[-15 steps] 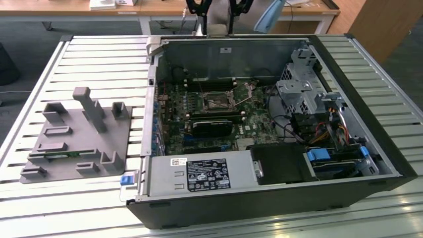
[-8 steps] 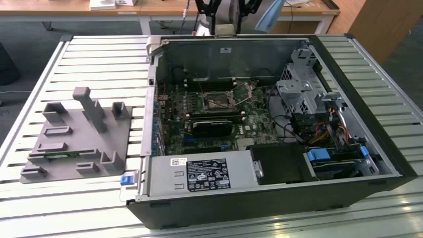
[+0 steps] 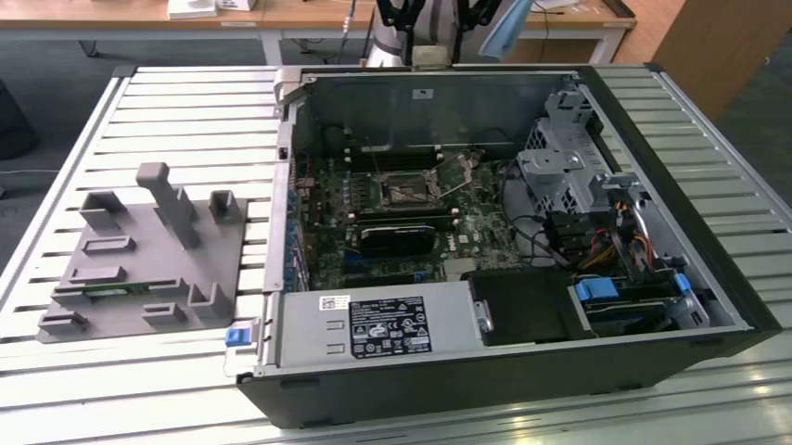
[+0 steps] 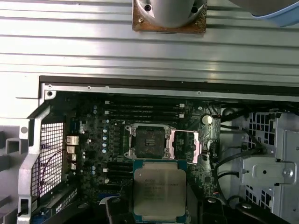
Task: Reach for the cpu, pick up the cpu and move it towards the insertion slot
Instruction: 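Pick up the cpu and move it towards the insertion slot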
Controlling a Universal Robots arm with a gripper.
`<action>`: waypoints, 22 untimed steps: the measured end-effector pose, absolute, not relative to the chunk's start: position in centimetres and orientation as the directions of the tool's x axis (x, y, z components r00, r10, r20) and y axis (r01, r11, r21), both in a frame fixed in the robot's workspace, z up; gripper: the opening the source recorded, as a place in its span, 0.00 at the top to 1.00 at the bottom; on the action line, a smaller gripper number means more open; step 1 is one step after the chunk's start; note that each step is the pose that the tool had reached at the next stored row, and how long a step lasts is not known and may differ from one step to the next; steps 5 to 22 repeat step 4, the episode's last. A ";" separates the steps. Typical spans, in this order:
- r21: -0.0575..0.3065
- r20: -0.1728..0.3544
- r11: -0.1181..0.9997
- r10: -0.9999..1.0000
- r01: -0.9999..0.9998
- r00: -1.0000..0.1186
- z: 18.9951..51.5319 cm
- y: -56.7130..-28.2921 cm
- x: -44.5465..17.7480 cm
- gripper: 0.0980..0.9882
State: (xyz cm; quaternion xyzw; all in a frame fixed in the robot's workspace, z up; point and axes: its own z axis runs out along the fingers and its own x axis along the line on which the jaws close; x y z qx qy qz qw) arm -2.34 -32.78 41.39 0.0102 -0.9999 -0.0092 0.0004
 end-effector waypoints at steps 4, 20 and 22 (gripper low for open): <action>0.018 0.001 1.000 -0.020 -0.020 -1.000 41.4 -32.8 -2.3 0.50; 0.018 0.001 1.000 -0.020 -0.020 -1.000 41.4 -32.8 -2.3 0.50; 0.018 0.001 1.000 -0.020 -0.020 -1.000 41.4 -32.8 -2.3 0.50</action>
